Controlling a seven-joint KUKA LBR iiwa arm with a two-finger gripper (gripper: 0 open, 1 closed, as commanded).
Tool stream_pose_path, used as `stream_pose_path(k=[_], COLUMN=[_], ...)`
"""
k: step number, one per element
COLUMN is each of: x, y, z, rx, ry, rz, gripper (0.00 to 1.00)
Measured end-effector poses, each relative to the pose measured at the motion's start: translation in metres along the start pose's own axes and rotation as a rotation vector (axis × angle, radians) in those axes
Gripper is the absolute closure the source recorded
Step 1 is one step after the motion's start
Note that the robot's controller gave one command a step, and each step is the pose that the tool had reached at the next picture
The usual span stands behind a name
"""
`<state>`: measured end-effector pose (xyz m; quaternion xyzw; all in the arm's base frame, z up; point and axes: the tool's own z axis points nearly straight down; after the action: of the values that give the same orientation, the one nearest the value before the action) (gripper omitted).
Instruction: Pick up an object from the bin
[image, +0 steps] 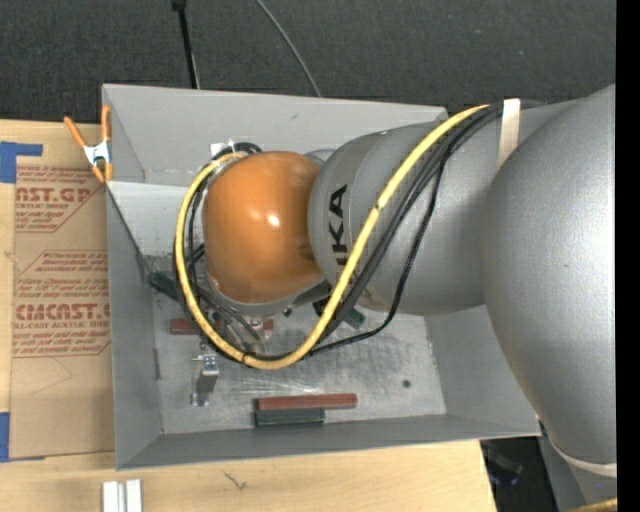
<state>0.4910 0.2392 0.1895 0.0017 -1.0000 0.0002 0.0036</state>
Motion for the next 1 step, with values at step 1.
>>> stream_pose_path(k=[1], x=[-0.0023], y=[-0.0012], z=[-0.0039], rx=[-0.002], ry=[-0.007], rz=[0.003], gripper=[0.0])
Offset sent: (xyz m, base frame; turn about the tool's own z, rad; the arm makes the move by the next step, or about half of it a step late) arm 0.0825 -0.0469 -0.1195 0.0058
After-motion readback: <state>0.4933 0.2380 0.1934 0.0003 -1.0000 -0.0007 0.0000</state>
